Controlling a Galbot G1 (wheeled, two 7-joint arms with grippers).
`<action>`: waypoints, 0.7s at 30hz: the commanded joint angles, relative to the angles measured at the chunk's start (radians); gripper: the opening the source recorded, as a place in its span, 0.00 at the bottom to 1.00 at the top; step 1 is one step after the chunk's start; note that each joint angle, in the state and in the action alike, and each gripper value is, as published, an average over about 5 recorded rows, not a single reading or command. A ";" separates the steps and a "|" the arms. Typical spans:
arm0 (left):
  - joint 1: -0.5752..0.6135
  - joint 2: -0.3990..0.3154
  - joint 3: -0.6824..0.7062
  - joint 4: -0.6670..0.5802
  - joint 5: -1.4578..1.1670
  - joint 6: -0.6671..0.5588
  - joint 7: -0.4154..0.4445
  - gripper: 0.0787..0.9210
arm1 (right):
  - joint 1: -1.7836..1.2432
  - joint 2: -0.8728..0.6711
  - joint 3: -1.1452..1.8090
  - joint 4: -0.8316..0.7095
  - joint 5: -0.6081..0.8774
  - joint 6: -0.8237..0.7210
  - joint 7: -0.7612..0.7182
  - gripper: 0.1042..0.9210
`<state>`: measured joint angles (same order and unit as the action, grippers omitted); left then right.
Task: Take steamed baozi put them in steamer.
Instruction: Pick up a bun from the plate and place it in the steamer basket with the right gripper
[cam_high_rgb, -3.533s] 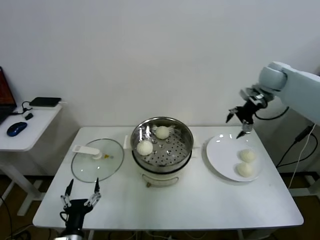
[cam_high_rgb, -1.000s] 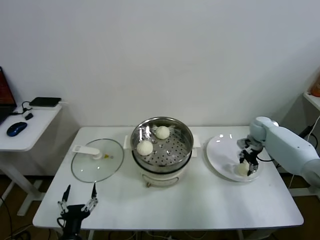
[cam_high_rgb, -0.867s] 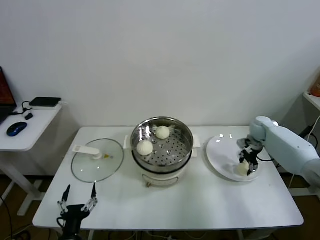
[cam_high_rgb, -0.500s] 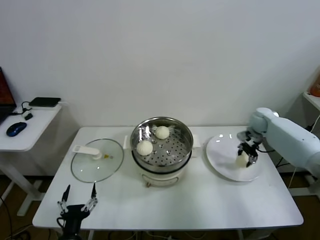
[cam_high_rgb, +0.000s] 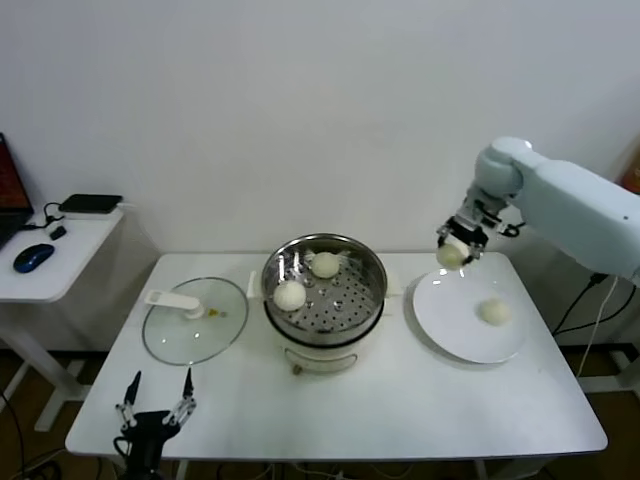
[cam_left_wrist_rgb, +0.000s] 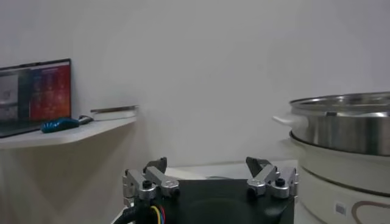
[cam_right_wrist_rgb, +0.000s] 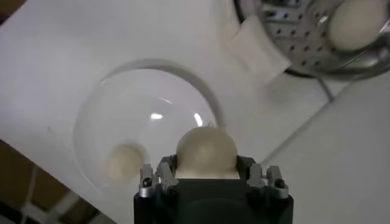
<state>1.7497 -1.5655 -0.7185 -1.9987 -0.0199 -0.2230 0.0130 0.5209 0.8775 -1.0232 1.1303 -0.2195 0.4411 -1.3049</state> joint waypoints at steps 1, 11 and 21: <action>0.008 -0.001 -0.001 -0.008 0.000 -0.001 -0.002 0.88 | 0.181 0.087 -0.001 0.211 -0.003 0.114 0.010 0.66; 0.020 -0.001 -0.009 -0.021 -0.002 -0.003 -0.012 0.88 | 0.118 0.284 -0.009 0.270 0.005 0.097 0.016 0.66; 0.017 0.002 -0.014 -0.027 0.000 0.005 -0.012 0.88 | -0.014 0.375 -0.064 0.256 -0.023 0.069 0.020 0.65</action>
<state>1.7659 -1.5653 -0.7306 -2.0240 -0.0211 -0.2209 0.0015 0.5854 1.1379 -1.0523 1.3541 -0.2322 0.5161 -1.2869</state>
